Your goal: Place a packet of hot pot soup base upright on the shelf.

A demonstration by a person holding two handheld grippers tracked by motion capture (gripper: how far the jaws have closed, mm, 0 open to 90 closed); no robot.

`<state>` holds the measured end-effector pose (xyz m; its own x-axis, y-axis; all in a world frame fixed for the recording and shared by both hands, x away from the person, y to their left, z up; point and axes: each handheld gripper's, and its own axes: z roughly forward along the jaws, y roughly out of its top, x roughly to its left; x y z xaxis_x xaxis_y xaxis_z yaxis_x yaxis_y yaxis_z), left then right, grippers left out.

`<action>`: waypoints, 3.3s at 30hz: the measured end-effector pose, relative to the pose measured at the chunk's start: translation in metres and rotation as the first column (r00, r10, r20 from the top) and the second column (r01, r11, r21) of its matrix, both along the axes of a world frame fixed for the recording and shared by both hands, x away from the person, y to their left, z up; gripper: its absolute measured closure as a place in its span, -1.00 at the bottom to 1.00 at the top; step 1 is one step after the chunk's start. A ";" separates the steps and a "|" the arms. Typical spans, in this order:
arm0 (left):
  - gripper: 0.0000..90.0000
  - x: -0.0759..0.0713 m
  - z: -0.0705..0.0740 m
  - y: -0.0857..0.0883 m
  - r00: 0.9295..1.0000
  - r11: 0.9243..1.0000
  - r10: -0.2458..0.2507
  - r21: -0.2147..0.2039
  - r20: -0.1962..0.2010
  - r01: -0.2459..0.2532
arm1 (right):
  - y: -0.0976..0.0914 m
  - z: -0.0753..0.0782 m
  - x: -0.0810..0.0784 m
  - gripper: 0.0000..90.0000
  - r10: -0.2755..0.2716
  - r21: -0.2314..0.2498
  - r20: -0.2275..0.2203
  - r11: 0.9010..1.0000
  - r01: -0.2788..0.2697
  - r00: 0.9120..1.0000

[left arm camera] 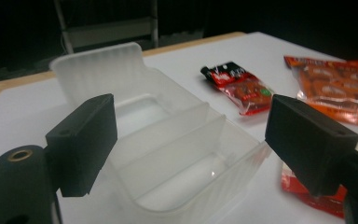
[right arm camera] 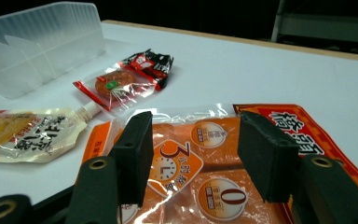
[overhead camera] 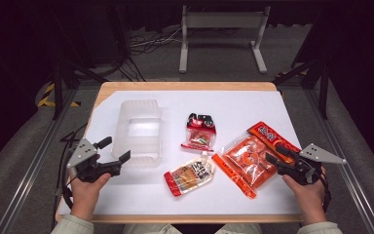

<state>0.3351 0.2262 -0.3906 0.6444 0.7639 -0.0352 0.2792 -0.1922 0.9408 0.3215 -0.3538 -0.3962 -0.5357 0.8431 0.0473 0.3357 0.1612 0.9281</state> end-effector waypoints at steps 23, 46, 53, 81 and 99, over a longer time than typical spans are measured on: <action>-0.63 -0.007 -0.014 0.009 0.995 0.997 -0.078 0.008 -0.063 0.078 | 0.004 0.015 0.008 -0.28 0.067 -0.040 0.035 0.997 -0.066 0.997; -0.64 -0.011 -0.016 0.010 0.997 0.997 -0.057 0.041 -0.061 0.059 | -0.025 0.009 0.051 -0.08 -0.117 -0.105 -0.048 0.988 0.112 0.992; -0.65 -0.013 -0.016 0.009 0.996 0.997 -0.058 0.040 -0.062 0.061 | -0.039 0.011 0.056 -0.16 -0.140 -0.097 -0.046 0.986 0.135 0.989; -0.65 -0.015 -0.015 0.006 0.996 0.994 -0.077 0.079 -0.036 0.079 | -0.074 -0.027 0.066 -0.37 -0.298 -0.138 -0.296 0.954 0.268 0.908; -0.65 -0.016 -0.017 0.004 0.997 0.991 -0.071 0.109 -0.035 0.075 | -0.079 -0.036 0.068 -0.49 -0.294 -0.088 -0.395 0.955 0.283 0.870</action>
<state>0.3194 0.2303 -0.4072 0.6986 0.7150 0.0256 0.2892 -0.3149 0.9040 0.3894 -0.4333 -0.4320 -0.2089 0.9610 0.1813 0.7121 0.0225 0.7017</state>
